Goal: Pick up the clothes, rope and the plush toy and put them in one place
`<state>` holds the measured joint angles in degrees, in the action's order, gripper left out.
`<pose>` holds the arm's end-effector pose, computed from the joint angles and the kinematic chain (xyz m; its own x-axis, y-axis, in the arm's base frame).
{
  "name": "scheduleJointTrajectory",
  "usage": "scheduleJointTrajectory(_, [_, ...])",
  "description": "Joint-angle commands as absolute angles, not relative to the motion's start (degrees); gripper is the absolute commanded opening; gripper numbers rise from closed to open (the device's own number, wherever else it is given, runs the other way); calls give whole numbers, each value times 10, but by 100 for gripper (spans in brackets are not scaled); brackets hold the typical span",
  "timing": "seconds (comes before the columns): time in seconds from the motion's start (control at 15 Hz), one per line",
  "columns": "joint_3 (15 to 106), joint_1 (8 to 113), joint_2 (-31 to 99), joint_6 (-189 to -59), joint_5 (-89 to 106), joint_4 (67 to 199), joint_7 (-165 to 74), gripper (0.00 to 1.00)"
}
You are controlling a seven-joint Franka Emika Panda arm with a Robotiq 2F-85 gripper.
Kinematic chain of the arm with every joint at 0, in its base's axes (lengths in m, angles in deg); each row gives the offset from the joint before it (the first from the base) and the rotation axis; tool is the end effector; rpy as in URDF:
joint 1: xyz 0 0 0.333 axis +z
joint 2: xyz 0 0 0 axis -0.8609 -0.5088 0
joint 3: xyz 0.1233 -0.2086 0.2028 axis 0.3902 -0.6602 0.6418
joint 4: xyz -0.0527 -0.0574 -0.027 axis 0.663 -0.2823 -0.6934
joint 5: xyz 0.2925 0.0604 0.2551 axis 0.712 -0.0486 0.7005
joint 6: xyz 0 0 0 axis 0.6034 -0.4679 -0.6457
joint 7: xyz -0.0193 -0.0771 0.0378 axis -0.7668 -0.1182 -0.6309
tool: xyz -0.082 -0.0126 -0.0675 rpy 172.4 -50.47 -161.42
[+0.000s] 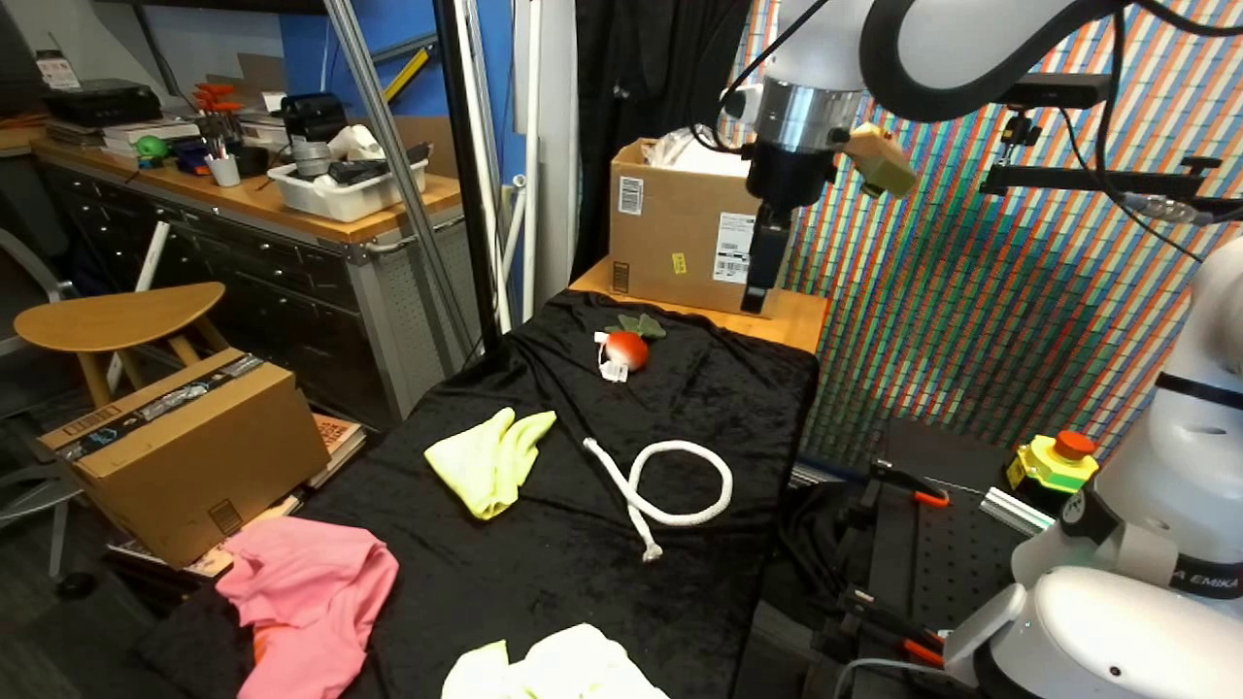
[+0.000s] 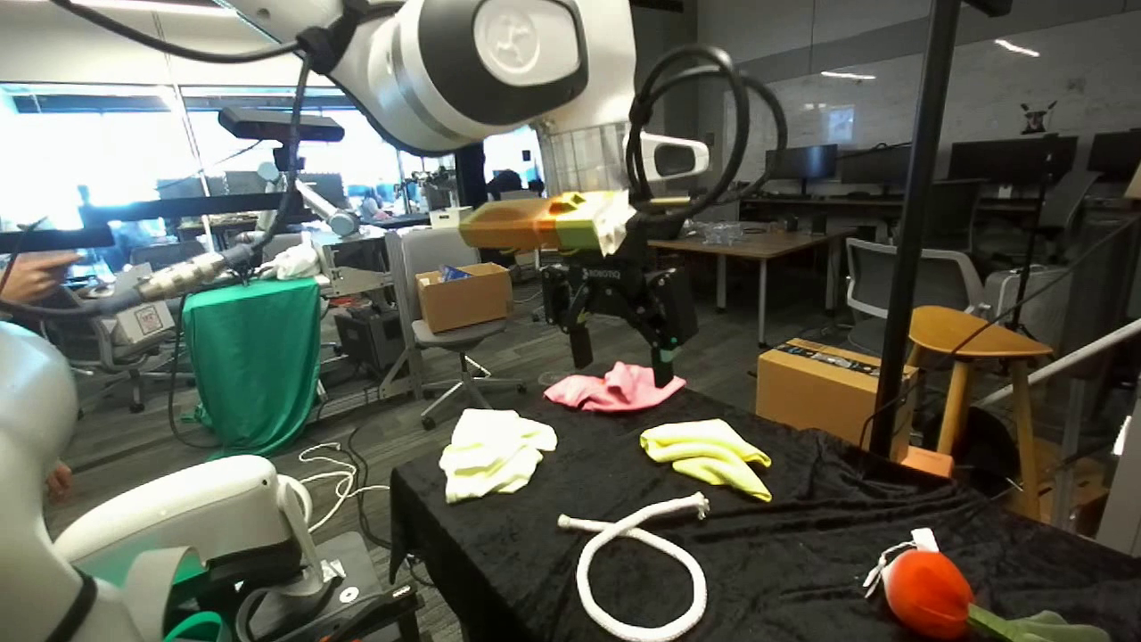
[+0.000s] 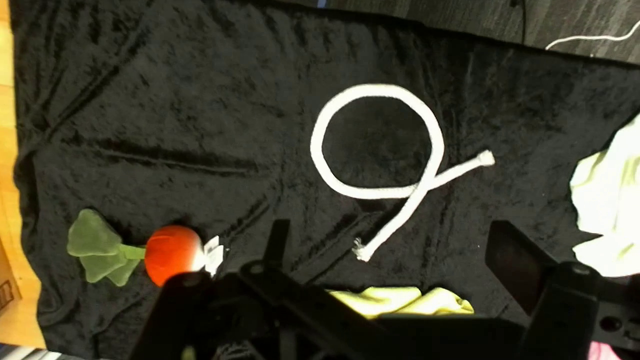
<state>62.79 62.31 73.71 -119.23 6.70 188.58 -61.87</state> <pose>0.4107 0.0049 0.4091 0.9580 0.2740 0.0846 0.2681 -0.9605 0.0747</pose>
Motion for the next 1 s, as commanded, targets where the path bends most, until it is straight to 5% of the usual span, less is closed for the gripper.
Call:
scheduleJointTrajectory(0.0, [641,645,623,-1278,126,1851,-584,100])
scheduleJointTrajectory(0.93, [702,653,340,-1405,203,1743,-484,100])
